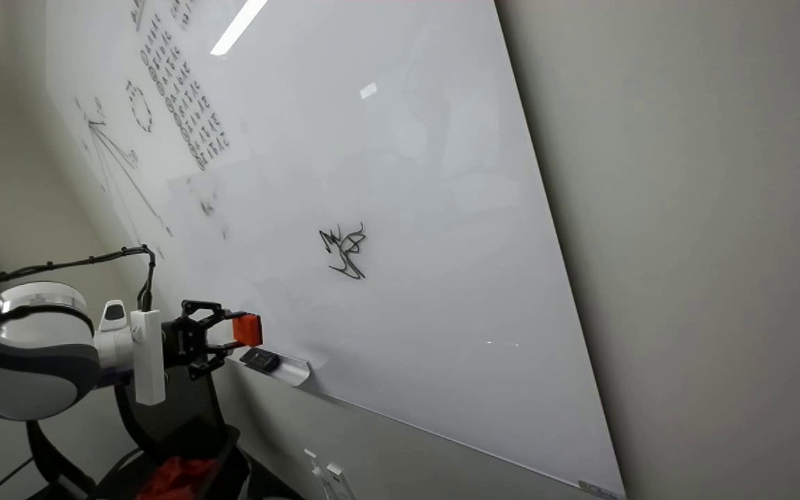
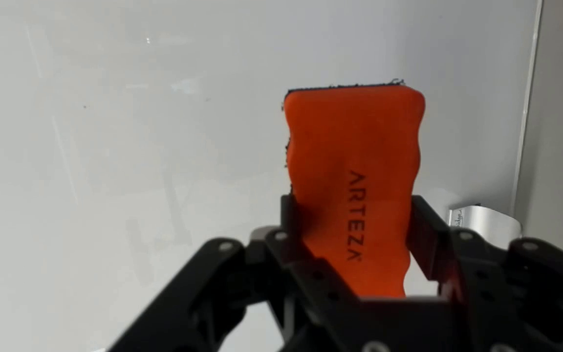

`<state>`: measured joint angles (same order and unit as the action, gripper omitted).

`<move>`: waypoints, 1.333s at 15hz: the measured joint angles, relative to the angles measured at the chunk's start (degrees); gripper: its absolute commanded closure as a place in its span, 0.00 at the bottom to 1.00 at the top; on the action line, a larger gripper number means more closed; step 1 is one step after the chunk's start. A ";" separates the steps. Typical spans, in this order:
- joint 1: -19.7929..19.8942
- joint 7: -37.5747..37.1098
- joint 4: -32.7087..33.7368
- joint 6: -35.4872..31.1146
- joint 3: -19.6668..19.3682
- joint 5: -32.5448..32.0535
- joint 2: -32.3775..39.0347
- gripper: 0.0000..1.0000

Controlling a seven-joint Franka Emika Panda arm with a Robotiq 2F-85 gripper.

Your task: Use the whiteboard eraser to erase the scribble on the whiteboard

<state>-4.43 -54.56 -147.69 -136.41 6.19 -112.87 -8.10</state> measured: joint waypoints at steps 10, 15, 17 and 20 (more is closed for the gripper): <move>0.61 -4.59 0.25 14.64 -4.12 -6.12 -2.33 0.69; 2.84 -2.85 0.43 14.82 -9.85 -8.99 -6.40 0.69; 4.04 0.00 0.73 11.10 -12.46 -12.53 -8.12 0.69; 5.56 4.01 1.86 0.32 -16.82 -19.81 -10.73 0.69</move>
<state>1.13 -50.55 -145.83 -136.09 -10.62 -132.67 -18.82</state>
